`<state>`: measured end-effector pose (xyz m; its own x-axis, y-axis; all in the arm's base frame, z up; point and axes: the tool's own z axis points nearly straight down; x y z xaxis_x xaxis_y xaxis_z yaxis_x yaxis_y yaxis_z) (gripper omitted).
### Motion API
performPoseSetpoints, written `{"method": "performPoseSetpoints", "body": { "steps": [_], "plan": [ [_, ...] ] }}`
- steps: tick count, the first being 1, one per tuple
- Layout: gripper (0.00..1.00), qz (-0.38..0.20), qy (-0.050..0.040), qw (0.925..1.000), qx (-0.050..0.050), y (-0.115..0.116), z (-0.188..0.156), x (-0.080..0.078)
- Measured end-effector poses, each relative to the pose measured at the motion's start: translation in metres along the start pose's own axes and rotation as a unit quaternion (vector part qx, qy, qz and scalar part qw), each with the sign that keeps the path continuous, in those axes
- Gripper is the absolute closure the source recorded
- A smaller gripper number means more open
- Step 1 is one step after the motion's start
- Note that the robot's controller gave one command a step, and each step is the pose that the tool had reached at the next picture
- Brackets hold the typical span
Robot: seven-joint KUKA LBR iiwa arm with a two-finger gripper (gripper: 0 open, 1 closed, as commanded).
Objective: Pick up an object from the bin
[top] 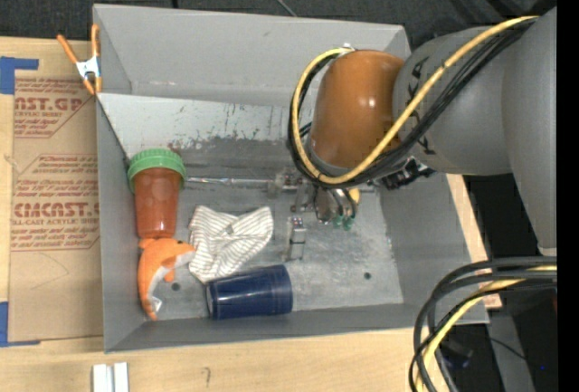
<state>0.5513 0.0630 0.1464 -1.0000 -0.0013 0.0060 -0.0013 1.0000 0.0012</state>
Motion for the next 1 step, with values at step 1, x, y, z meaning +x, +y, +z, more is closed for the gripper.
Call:
{"method": "performPoseSetpoints", "body": {
  "steps": [1],
  "plan": [
    [0.00,0.000,-0.0036,1.0000,0.000,-0.0003,-0.0047,-0.0014]
  ]
}}
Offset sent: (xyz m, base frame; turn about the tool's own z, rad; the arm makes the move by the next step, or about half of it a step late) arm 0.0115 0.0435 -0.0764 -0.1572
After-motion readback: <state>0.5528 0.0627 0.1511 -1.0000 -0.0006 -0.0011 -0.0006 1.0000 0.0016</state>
